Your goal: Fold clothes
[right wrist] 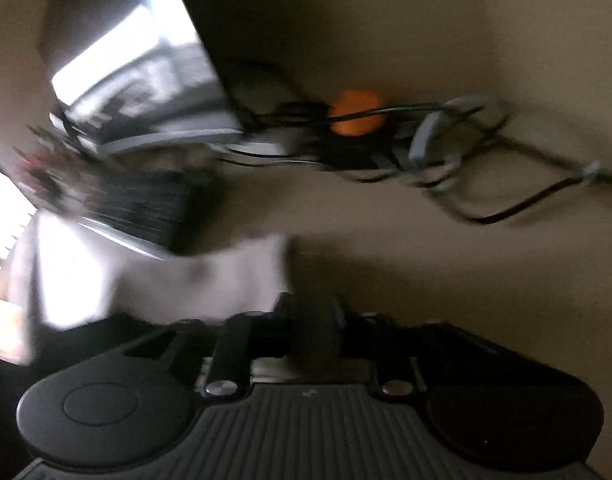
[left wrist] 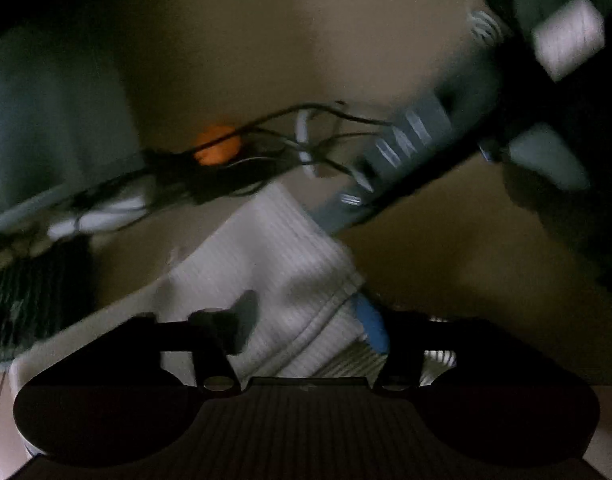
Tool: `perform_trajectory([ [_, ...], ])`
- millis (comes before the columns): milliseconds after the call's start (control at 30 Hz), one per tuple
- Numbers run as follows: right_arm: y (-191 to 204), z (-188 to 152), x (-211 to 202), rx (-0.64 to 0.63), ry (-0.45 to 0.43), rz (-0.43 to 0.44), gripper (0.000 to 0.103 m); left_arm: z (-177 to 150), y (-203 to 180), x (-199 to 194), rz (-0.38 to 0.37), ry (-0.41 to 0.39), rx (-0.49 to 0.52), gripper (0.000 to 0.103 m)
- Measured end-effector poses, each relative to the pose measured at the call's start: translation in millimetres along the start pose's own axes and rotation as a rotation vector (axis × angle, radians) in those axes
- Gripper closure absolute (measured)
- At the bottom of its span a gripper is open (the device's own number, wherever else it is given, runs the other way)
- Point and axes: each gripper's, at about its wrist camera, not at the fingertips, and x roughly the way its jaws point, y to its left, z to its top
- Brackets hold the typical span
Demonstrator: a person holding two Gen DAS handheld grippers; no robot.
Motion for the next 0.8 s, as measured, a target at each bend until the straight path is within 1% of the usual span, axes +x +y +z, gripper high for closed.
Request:
perform_trajectory([
  [67, 12, -4, -8, -0.091, -0.051, -0.054, 0.075, -3, 20, -20, 0.006, -0.019, -0.079, 0.013],
  [100, 20, -5, -12, -0.134, -0.078, -0.067, 0.072, -7, 35, -31, 0.013, -0.023, -0.142, 0.013],
  [167, 37, -7, -19, -0.195, -0.127, -0.027, 0.071, -17, 64, -42, 0.037, -0.007, -0.269, 0.015],
  [233, 53, -6, -16, -0.219, -0.138, 0.040, 0.071, -28, 90, -41, 0.083, 0.039, -0.383, 0.022],
  [267, 61, -6, -10, -0.219, -0.115, 0.078, 0.071, -34, 102, -40, 0.107, 0.063, -0.439, 0.030],
  [300, 65, -7, 0, -0.224, -0.090, 0.091, 0.071, -39, 114, -36, 0.116, 0.081, -0.480, 0.035],
  [400, 67, -18, 38, -0.261, -0.003, 0.022, 0.071, -41, 124, -29, 0.110, 0.115, -0.502, 0.035],
  [433, 68, -22, 51, -0.273, 0.026, -0.001, 0.071, -40, 122, -28, 0.104, 0.124, -0.490, 0.035],
  [467, 67, -25, 59, -0.289, 0.026, -0.006, 0.072, -39, 119, -27, 0.105, 0.132, -0.474, 0.031],
  [500, 66, -28, 58, -0.305, 0.003, 0.007, 0.072, -38, 116, -23, 0.106, 0.138, -0.462, 0.029],
  [600, 66, -29, 55, -0.337, 0.014, -0.001, 0.071, -36, 110, -16, 0.107, 0.151, -0.441, 0.025],
  [667, 67, -29, 55, -0.352, 0.020, -0.009, 0.071, -36, 108, -10, 0.108, 0.154, -0.435, 0.025],
  [800, 68, -27, 57, -0.333, 0.024, -0.016, 0.071, -37, 104, -17, 0.097, 0.162, -0.436, 0.024],
])
